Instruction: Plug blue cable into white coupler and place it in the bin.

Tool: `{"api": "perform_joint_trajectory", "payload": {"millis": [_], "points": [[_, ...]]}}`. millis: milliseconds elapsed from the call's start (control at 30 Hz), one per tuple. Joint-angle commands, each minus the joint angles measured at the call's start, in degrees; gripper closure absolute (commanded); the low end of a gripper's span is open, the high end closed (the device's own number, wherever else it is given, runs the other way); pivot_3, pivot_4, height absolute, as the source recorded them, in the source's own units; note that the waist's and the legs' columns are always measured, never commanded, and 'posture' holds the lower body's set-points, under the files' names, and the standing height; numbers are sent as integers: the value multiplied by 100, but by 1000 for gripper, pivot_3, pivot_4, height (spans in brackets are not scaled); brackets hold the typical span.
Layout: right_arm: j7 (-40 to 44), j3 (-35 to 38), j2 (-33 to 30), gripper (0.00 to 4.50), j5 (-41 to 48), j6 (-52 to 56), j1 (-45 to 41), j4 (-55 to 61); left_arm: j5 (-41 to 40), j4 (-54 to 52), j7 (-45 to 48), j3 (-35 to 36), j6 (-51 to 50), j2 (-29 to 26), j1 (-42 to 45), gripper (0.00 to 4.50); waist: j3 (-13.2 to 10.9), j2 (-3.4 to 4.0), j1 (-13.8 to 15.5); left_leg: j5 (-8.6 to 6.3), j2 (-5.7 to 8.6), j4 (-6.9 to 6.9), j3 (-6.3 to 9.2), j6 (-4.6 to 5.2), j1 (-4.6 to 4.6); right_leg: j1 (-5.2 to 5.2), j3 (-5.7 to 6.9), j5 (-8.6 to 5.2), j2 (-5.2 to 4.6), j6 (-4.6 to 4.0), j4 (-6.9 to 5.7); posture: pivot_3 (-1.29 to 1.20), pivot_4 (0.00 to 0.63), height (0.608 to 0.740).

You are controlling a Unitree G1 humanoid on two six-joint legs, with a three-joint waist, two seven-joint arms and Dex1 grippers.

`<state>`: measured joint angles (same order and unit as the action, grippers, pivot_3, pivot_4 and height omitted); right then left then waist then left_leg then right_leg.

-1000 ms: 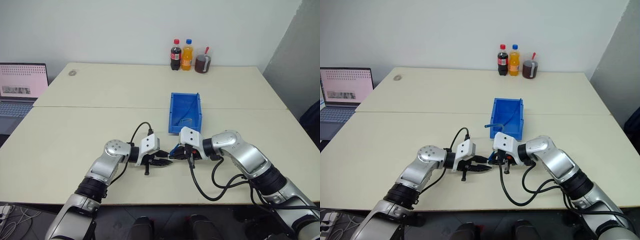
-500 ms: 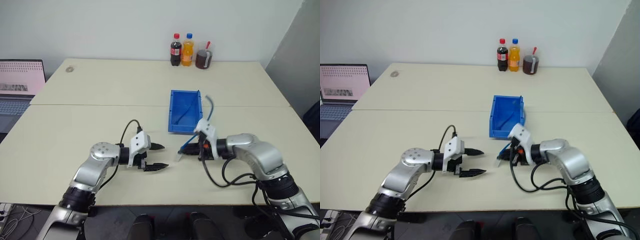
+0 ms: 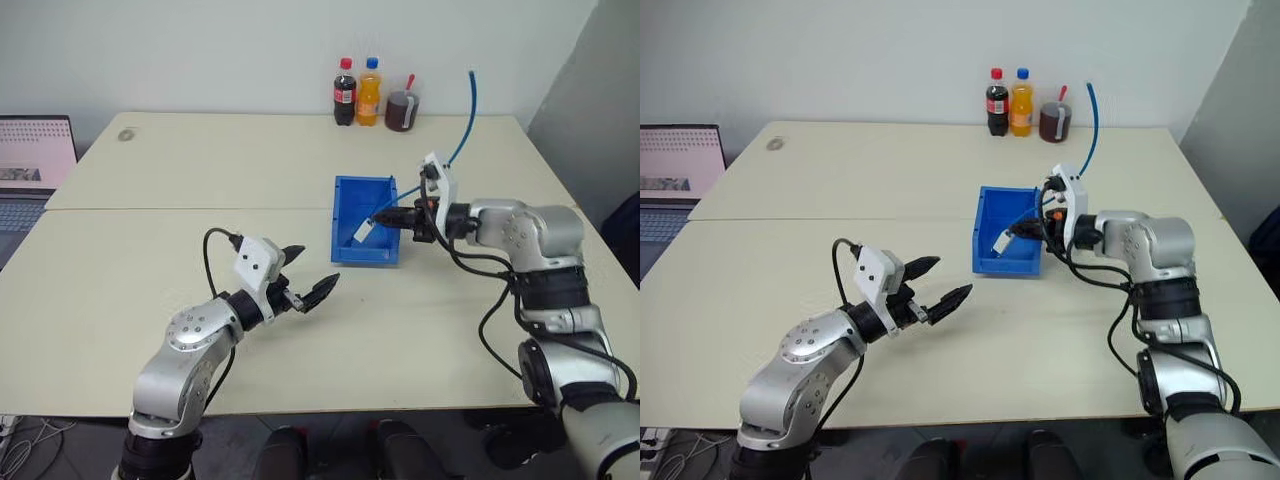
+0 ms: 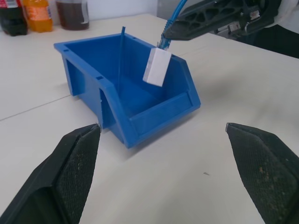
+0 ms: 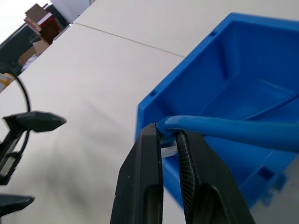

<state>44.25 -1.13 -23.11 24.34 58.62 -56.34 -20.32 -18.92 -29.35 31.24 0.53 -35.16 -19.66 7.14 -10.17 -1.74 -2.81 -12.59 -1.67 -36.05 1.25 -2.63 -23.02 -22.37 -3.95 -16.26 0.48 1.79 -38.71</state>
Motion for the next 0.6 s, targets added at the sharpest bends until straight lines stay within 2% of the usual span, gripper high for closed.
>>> {"api": "perform_joint_trajectory", "payload": {"millis": [33, 67, 133, 200, 233, 267, 300, 467, 500, 600], "points": [[250, -221, 67, 4306, -360, -770, -487, -881, -7, -432, -234, -89, 29, 33, -105, 4, 0, 0, -17, 0, 0, 1, 0, 0, -1, 0, 0, 0, 0, -1, 1, 0, 150, 740], [305, -265, 78, 4306, -418, -882, -556, -1043, -6, -442, -263, -97, 34, 20, -124, 4, 0, 0, -22, 0, 0, 3, 0, 0, -1, 0, 0, 0, 0, -1, 3, 0, 150, 740], [388, -317, 130, 3633, -527, -1092, -721, -1390, -12, -436, -317, -47, 48, -6, -167, 0, -2, 0, -28, 0, 1, 5, -1, -1, -2, -1, 0, 1, -1, -3, 4, 0, 150, 740], [455, -348, 180, 3357, -620, -1255, -859, -1670, -28, -408, -358, 8, 60, -28, -187, 0, -8, 2, -36, 0, 1, 5, -1, -1, -3, -2, 0, 2, -1, -3, 5, 0, 150, 740], [495, -357, 203, 2960, -661, -1322, -920, -1789, -28, -384, -373, 17, 75, -43, -188, 0, -8, 1, -37, 0, 0, 4, -1, -1, -3, -3, 0, 3, -1, -5, 4, 0, 150, 740], [524, -359, 217, 2808, -694, -1374, -965, -1876, -26, -372, -392, 12, 84, -49, -188, 0, -9, 3, -38, -1, 0, 4, 0, -1, -4, -3, 1, 3, -1, -5, 5, 0, 150, 740], [542, -357, 236, 2452, -732, -1435, -1013, -1964, -28, -354, -412, 10, 89, -47, -179, 0, -9, 3, -38, -1, 0, 4, 0, -1, -3, -3, 1, 3, -1, -5, 4, 0, 150, 740], [540, -288, 278, 1234, -883, -1679, -1226, -2281, -30, -260, -465, -56, 113, -20, -114, 0, -10, 4, -42, -1, 0, 5, -1, -2, -3, -4, 0, 3, -1, -6, 4, 0, 150, 740], [539, -282, 267, 1130, -909, -1723, -1265, -2320, -28, -221, -469, -70, 126, -11, -86, 0, -10, 4, -41, -1, 0, 5, 0, -2, -4, -4, 1, 4, -1, -7, 5, 0, 150, 740], [520, -299, 221, 312, -1032, -1903, -1332, -2367, -21, -107, -473, -101, 169, 13, -12, 0, -10, 4, -40, -1, 1, 5, 0, -2, -4, -4, 2, 4, -1, -8, 5, 0, 150, 740]]}}
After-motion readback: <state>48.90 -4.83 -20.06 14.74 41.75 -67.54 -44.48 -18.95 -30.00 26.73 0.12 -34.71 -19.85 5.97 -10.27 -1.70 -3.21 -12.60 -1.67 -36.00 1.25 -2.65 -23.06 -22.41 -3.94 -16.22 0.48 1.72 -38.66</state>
